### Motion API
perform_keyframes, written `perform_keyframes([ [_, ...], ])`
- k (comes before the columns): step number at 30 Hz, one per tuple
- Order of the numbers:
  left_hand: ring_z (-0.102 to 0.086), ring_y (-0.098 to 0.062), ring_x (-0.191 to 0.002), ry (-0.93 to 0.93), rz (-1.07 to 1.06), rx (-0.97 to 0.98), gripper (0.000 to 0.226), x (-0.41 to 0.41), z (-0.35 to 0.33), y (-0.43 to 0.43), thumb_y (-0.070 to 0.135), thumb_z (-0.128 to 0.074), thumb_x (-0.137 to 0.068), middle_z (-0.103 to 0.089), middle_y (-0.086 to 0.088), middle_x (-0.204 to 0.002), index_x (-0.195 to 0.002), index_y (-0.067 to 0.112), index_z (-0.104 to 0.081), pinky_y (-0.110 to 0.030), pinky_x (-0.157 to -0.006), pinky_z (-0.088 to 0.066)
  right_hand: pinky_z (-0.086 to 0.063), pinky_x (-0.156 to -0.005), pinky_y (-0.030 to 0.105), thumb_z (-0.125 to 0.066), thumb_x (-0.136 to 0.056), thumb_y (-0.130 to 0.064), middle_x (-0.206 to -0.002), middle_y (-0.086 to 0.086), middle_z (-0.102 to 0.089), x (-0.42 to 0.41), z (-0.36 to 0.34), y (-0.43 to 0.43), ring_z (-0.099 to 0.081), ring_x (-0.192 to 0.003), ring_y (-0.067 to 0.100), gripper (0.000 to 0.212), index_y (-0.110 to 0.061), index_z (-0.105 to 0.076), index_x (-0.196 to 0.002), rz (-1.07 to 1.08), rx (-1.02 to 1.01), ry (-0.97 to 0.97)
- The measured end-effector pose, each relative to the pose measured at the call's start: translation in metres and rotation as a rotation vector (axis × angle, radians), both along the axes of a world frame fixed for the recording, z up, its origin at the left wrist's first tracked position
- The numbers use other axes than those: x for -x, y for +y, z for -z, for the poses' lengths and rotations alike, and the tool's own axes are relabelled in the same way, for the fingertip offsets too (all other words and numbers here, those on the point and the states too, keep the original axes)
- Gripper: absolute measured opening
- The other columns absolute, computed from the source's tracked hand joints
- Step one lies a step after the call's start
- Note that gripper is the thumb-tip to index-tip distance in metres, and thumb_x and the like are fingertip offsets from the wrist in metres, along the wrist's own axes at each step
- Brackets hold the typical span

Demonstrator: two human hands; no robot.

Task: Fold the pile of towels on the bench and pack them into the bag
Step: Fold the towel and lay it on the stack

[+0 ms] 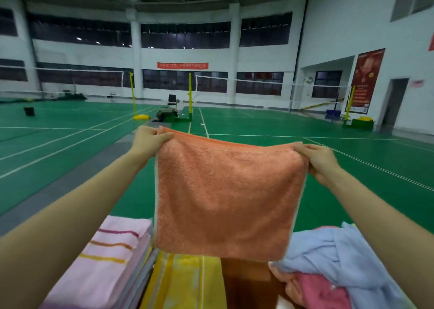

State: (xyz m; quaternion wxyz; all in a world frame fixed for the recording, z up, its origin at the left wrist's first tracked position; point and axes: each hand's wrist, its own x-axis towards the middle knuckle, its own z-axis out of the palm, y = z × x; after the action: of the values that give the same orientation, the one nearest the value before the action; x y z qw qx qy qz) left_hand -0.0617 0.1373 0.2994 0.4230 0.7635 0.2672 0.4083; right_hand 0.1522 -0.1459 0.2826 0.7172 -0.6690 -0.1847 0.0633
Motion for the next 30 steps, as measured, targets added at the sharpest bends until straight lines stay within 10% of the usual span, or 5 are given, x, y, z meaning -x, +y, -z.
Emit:
perform_keyframes([
  [6, -0.049, -0.02, -0.068, -0.004, -0.023, -0.026, 0.008, -0.033, -0.02, -0.036, 0.012, -0.058, -0.084, -0.049, -0.014, -0.073, -0.078, 0.007, -0.057, -0.034, -0.061, -0.041, -0.045, -0.084, 0.027, -0.073, -0.077, -0.019, -0.102, 0.01, -0.071, 0.037, -0.028, 0.047, -0.063, -0.093, 0.022, 0.024, -0.005, -0.072, -0.097, 0.394, 0.111, -0.291],
  [16, -0.065, -0.024, -0.073, -0.27, 0.289, 0.153, 0.047, -0.035, -0.048, -0.128, 0.037, -0.037, -0.1, -0.065, -0.013, -0.078, -0.073, 0.006, -0.06, -0.032, -0.068, -0.058, -0.056, -0.071, 0.029, -0.066, -0.083, -0.038, -0.08, -0.006, -0.071, 0.12, -0.049, 0.077, -0.068, -0.075, 0.007, 0.02, -0.021, -0.071, -0.093, 0.056, 0.063, -0.766],
  [23, -0.066, -0.006, -0.074, -0.27, 0.468, -0.191, 0.021, -0.008, -0.033, -0.114, 0.033, -0.059, -0.089, -0.067, 0.003, -0.085, -0.103, 0.018, -0.064, -0.022, -0.069, -0.055, -0.055, -0.06, 0.021, -0.068, -0.081, -0.008, -0.077, -0.001, -0.065, 0.109, -0.058, 0.055, -0.064, -0.066, 0.011, 0.011, -0.017, -0.062, -0.082, -0.108, -0.161, -0.411],
  [26, -0.047, -0.015, -0.11, -0.03, 0.144, -0.589, 0.081, -0.014, -0.014, -0.078, 0.034, -0.083, -0.064, -0.052, -0.001, -0.118, -0.134, 0.021, -0.044, -0.033, -0.094, -0.041, -0.053, -0.054, 0.023, -0.064, -0.083, -0.004, -0.075, 0.003, -0.065, 0.104, -0.064, 0.05, -0.064, -0.058, 0.012, 0.012, -0.015, -0.062, -0.086, -0.231, -0.214, -0.256],
  [30, -0.058, -0.016, -0.102, 0.041, 0.456, 0.13, 0.089, -0.008, -0.001, -0.061, 0.03, -0.086, -0.057, -0.058, -0.006, -0.123, -0.132, 0.018, -0.04, -0.034, -0.081, -0.047, -0.054, -0.054, 0.026, -0.059, -0.086, -0.004, -0.067, 0.001, -0.065, 0.094, -0.063, 0.052, -0.063, -0.056, 0.013, 0.015, -0.014, -0.059, -0.098, -0.403, -0.248, -0.173],
])
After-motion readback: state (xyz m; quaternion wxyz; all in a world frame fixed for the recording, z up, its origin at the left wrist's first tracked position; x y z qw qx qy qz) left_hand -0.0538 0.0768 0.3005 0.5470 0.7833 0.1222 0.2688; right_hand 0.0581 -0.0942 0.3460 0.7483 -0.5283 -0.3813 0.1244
